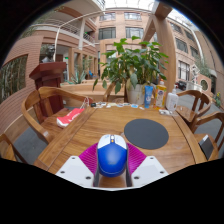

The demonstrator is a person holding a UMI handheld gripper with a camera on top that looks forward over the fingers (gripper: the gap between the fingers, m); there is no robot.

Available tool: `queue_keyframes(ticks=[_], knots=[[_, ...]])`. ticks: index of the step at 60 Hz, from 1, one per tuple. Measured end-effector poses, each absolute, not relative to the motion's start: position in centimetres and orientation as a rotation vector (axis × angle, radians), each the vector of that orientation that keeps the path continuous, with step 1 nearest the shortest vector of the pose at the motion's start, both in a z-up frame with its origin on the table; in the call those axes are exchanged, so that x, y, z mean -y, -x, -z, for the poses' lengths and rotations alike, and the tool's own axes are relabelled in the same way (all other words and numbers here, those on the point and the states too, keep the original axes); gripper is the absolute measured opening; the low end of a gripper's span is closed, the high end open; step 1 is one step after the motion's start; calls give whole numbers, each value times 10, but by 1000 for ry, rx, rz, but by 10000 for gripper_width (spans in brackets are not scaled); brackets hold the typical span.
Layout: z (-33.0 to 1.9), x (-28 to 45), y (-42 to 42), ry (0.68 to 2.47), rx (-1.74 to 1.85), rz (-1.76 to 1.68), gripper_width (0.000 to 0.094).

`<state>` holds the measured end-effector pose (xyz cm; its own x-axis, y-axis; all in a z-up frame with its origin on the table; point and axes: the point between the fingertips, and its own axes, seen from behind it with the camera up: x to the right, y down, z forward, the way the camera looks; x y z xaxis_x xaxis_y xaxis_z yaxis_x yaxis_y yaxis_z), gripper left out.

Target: Arrange mouse

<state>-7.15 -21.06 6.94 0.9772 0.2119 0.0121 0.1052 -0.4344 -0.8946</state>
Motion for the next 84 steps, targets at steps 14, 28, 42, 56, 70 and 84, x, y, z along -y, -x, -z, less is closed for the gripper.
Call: queue_keyframes(ticks=[14,28,42,56,70,84], knots=[[-243,132,59,1724,181,-199,367],[-135,21,-31,1940,24,-62,364],[-15,8,-54,2144,-14,-6,388],[8,11,-58,2208,-38,-16,534],[-54,50,-61,2139,-47,15,862],[-126,126,-53,2078,-29,45,854]])
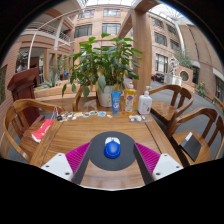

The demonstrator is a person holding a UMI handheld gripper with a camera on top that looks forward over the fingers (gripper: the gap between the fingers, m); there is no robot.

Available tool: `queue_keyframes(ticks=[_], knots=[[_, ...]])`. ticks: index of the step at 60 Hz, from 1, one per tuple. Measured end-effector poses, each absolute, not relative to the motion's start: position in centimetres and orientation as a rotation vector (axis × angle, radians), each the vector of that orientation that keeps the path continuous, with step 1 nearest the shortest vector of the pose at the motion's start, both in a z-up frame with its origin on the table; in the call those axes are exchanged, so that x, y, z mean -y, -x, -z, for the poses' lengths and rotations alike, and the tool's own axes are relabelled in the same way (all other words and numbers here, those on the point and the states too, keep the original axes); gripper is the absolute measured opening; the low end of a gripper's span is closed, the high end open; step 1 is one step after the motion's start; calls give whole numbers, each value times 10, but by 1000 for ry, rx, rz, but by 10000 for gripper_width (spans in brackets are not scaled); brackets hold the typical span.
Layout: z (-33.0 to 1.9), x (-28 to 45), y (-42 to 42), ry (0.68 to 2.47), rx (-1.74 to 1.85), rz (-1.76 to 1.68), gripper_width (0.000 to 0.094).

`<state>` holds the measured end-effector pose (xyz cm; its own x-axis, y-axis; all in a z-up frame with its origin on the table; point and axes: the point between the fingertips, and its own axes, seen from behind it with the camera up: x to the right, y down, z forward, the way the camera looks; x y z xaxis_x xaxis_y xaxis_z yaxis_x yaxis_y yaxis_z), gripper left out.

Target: Arrange mouse

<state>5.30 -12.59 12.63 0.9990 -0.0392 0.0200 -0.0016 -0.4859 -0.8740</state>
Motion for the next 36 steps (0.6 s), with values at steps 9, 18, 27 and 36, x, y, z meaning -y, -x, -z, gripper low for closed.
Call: queue_keyframes(ticks=[9,18,27,36], knots=[[-152,176,-43,2052,-20,61,860],[-165,214,-36,2039,10,82,855],[-168,240,-31,2051,22,68,856],[-165,249,-28,2049,23,88,857]])
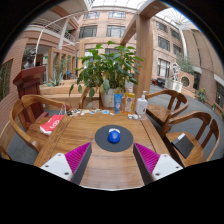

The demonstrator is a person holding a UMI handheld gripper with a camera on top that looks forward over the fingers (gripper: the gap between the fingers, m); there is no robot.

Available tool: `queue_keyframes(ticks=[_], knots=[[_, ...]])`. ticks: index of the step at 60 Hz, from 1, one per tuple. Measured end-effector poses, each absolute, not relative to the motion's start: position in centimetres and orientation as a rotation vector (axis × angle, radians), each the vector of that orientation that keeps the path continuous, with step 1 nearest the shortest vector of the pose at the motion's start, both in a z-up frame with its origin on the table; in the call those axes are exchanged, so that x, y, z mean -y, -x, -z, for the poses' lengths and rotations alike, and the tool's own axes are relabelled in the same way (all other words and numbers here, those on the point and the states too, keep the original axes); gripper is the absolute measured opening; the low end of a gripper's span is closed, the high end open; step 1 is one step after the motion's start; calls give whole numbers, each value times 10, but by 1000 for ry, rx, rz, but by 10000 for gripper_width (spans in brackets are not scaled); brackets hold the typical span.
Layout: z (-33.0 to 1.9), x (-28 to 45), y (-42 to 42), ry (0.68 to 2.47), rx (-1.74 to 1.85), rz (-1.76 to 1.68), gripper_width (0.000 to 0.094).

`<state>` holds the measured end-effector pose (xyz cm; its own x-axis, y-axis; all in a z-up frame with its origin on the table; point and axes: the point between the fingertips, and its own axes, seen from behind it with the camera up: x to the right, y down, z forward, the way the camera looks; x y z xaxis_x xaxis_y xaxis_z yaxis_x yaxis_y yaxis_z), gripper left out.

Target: Arrange mouse

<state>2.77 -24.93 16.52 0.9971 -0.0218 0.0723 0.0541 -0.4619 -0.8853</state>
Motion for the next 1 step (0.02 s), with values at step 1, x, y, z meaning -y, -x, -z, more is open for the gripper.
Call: queue_keyframes(ticks=[1], knots=[[-165,250,-27,2049,25,99,856]])
